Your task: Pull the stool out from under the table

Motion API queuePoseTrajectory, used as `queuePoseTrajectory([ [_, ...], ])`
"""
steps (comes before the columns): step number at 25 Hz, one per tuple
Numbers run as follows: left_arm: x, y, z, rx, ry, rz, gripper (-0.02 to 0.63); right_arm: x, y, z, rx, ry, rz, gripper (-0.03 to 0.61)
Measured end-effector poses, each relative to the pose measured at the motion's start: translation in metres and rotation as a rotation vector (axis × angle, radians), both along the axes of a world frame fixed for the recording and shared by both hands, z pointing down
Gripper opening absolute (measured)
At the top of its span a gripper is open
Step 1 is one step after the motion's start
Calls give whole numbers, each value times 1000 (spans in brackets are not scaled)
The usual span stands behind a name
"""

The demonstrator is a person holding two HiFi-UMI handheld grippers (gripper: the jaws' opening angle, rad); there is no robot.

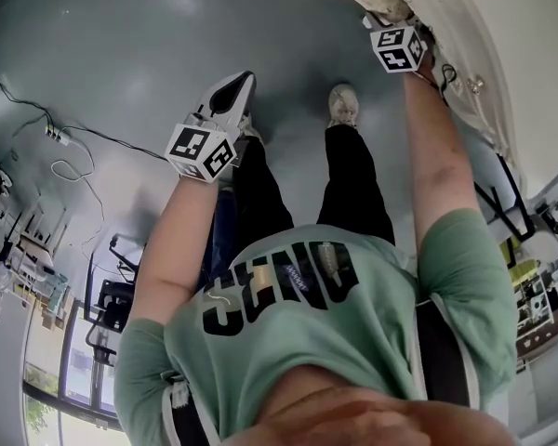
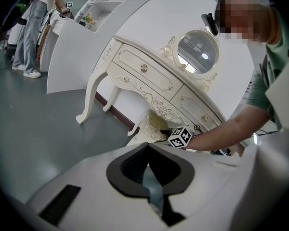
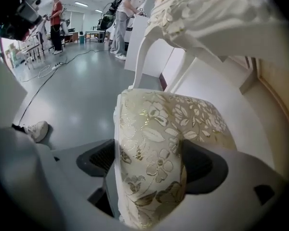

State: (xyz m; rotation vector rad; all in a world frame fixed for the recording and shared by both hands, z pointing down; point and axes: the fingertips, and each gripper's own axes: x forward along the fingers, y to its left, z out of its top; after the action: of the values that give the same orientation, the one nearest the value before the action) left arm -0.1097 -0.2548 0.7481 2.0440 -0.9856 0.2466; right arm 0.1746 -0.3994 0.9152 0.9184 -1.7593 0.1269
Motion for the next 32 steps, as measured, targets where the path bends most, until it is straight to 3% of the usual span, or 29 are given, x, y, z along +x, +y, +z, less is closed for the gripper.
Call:
queuePoseTrajectory([
  [13, 7, 5, -3, -6, 23, 1, 8, 2, 3, -4, -23, 23, 4, 394],
  [32, -17, 30, -10, 13, 15, -20, 8, -27, 47, -1, -41, 36, -21, 377],
])
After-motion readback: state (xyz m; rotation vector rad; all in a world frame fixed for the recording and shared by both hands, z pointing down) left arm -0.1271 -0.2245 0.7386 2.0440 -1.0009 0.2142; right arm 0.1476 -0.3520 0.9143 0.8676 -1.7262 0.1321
